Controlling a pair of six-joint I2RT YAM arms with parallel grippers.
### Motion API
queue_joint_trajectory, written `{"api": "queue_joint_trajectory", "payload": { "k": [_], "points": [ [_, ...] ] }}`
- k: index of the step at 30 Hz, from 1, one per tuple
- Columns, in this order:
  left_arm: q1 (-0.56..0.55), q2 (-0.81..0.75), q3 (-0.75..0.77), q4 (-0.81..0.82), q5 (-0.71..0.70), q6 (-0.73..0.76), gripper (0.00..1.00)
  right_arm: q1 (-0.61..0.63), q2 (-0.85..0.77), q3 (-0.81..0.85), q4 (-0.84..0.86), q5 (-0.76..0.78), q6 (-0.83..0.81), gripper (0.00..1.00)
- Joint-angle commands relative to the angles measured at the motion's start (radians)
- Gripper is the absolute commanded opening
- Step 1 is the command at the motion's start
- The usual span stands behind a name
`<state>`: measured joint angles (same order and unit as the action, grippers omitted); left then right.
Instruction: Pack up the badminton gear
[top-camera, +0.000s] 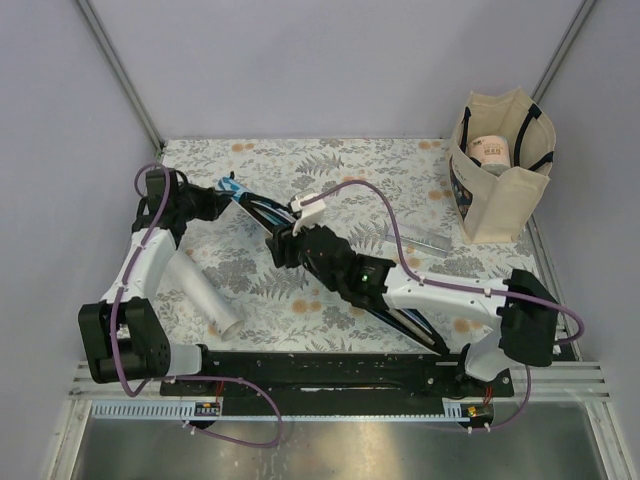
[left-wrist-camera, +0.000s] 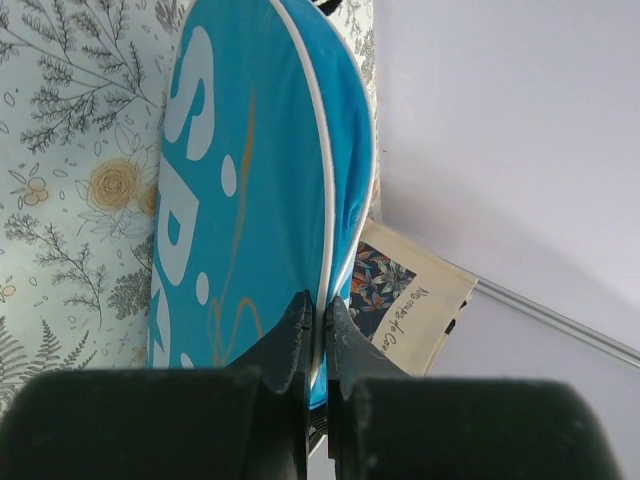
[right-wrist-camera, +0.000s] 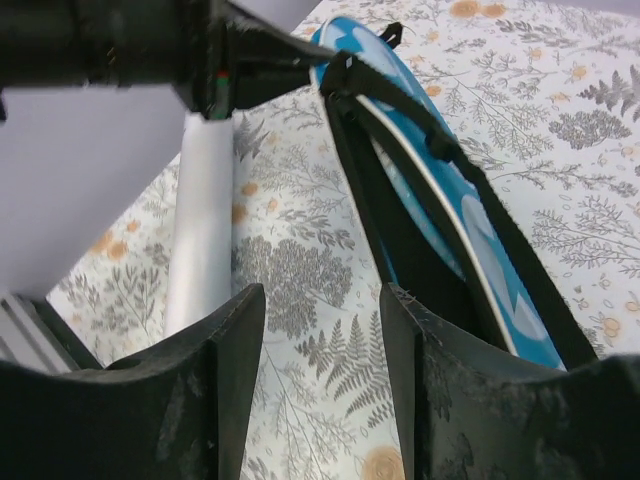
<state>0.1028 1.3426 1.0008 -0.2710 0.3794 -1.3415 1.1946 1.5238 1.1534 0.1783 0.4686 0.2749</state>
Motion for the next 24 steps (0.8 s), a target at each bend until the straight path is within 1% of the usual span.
{"api": "queue_joint_trajectory", "payload": {
  "k": [1, 6, 10, 14, 17, 24],
  "points": [
    [-0.005, -0.048, -0.036, 0.079, 0.075, -0.14, 0.0, -0.081, 0.084, 0.061, 0.075, -0.053, 0.176, 0.57],
    [-0.008, -0.089, -0.065, 0.084, 0.076, -0.165, 0.0, -0.118, 0.174, 0.12, 0.124, -0.107, 0.228, 0.57],
    [-0.008, -0.112, -0.087, 0.081, 0.075, -0.177, 0.0, -0.138, 0.226, 0.158, 0.141, -0.113, 0.282, 0.56],
    [-0.008, -0.129, -0.123, 0.104, 0.088, -0.196, 0.0, -0.151, 0.257, 0.173, 0.174, -0.117, 0.314, 0.57],
    [-0.006, -0.14, -0.14, 0.107, 0.087, -0.199, 0.0, -0.165, 0.274, 0.187, 0.193, -0.134, 0.333, 0.61],
    [-0.008, -0.166, -0.168, 0.119, 0.096, -0.211, 0.0, -0.185, 0.325, 0.235, 0.202, -0.169, 0.379, 0.6]
  ]
}}
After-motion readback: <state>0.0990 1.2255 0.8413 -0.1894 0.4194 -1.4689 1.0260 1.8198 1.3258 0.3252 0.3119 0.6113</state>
